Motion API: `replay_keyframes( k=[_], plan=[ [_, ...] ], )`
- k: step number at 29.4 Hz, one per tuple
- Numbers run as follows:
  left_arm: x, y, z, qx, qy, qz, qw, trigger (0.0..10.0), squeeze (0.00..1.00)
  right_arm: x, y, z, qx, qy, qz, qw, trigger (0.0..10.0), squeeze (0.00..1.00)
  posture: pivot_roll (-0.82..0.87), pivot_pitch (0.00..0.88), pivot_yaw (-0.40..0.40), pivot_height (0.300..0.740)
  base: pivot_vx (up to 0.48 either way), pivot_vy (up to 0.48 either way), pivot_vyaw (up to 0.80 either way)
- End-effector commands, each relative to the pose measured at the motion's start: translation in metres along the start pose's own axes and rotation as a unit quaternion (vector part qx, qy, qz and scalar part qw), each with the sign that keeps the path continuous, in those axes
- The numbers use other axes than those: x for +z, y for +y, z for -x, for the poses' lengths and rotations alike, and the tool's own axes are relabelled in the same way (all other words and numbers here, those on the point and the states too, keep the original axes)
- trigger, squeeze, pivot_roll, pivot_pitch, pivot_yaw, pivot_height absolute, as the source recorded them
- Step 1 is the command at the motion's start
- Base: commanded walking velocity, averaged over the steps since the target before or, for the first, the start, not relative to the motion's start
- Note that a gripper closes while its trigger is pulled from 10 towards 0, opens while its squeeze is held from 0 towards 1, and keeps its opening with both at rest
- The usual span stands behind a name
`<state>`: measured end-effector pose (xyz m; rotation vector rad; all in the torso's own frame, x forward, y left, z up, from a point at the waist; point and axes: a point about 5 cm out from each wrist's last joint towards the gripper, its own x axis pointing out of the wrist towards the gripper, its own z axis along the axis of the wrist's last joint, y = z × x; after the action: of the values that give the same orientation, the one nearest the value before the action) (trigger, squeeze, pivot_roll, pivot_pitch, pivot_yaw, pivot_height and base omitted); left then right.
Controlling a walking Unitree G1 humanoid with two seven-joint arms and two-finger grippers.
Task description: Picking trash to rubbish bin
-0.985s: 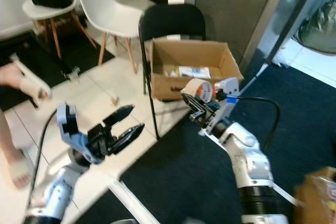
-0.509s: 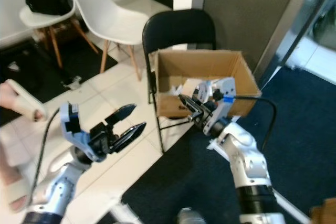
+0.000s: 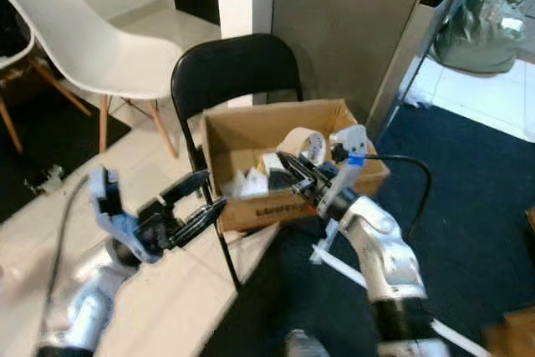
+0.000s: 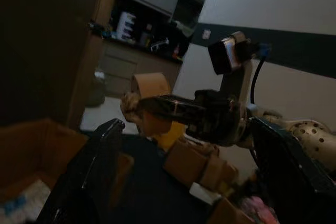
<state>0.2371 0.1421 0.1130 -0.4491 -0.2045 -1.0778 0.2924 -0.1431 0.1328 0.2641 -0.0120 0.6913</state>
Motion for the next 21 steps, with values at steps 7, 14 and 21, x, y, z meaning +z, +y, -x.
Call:
replay_keyframes(
  k=[7,14,21],
  plan=[
    [-0.0027,-0.0004,0.0051,0.004,0.012,-0.001,1.0,10.0,0.0,0.0,0.0013,-0.0011,0.003,0.003,-0.001,1.0,10.0,0.0,0.01,0.0,-0.017,0.74,0.48,0.0,-0.26],
    [-0.0027,-0.0002,0.0048,0.006,0.013,0.002,1.0,10.0,0.0,0.0006,0.0007,-0.0014,-0.001,0.001,-0.007,1.0,10.0,0.0,0.01,0.0,-0.015,0.74,0.48,0.0,-0.68],
    [-0.0039,0.0019,0.005,0.018,0.018,0.009,1.0,10.0,0.0,0.0008,0.0007,-0.0016,-0.001,0.0,-0.004,1.0,10.0,0.0,0.01,0.0,-0.014,0.74,0.035,0.0,0.0]
  ],
)
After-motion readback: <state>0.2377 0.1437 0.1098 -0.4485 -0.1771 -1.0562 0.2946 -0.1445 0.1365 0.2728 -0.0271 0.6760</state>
